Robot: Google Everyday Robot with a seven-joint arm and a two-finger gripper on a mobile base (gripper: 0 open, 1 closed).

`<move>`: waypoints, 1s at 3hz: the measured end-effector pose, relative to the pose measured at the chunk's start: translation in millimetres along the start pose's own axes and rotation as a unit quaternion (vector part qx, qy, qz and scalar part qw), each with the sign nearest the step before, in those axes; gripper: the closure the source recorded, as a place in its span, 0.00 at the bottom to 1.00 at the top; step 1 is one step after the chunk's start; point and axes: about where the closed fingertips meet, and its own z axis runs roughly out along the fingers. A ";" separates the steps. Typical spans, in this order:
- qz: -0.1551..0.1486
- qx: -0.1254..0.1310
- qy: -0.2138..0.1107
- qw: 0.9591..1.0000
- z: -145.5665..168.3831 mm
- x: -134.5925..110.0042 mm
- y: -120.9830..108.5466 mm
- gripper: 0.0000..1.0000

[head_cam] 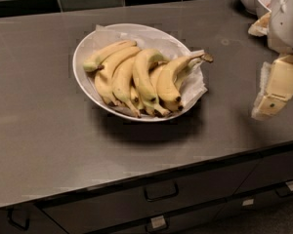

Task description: Pick banana from white bowl

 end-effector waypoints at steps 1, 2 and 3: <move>-0.034 0.002 -0.014 0.999 0.4 -25.2 -14.2 0.00; -0.069 0.000 -0.035 0.997 2.7 -55.2 -26.4 0.00; -0.114 -0.007 -0.059 0.992 12.9 -95.5 -34.0 0.00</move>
Offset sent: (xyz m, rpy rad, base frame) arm 0.0548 0.0755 0.0203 0.0390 -0.0320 0.2420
